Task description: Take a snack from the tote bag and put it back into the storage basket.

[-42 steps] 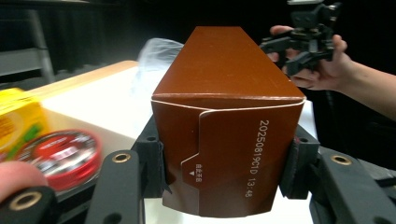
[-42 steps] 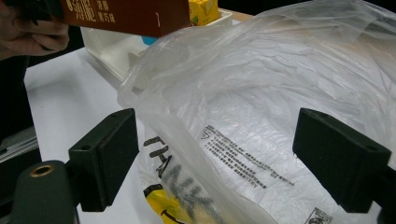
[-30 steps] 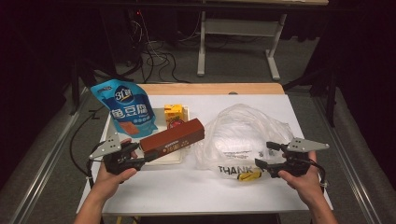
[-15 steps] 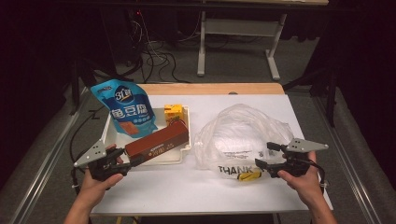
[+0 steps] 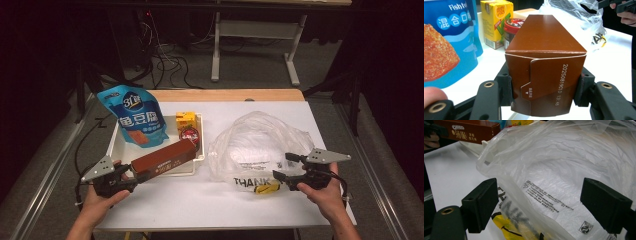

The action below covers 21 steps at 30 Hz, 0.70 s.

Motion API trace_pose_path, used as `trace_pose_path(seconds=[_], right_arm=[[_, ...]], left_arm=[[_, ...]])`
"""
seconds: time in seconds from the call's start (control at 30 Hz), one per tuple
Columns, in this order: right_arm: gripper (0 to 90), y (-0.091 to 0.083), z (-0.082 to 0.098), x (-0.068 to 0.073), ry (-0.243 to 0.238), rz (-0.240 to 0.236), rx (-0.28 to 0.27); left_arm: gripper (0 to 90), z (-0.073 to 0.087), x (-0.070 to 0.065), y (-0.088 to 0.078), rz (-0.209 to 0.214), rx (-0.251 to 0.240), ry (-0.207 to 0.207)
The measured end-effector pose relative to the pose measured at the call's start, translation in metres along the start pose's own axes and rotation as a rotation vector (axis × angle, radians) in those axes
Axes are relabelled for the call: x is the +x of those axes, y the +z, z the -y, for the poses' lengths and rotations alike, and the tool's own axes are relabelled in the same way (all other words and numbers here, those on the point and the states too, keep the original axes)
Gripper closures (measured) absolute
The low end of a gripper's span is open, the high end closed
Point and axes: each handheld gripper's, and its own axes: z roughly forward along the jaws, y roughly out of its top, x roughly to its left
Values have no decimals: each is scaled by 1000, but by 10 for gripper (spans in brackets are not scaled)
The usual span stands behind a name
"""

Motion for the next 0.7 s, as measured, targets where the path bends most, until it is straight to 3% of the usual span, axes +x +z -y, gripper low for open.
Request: trace_pose_path(seconds=[0.13, 0.4, 0.7], right_arm=[[155, 1, 0, 0, 3, -2, 4], [156, 3, 1, 1, 0, -2, 12], [157, 5, 2, 1, -3, -4, 17]], left_arm=[[472, 4, 2, 2, 12, 15, -9], [470, 14, 4, 17, 23, 92, 2], [431, 15, 5, 19, 16, 95, -20]])
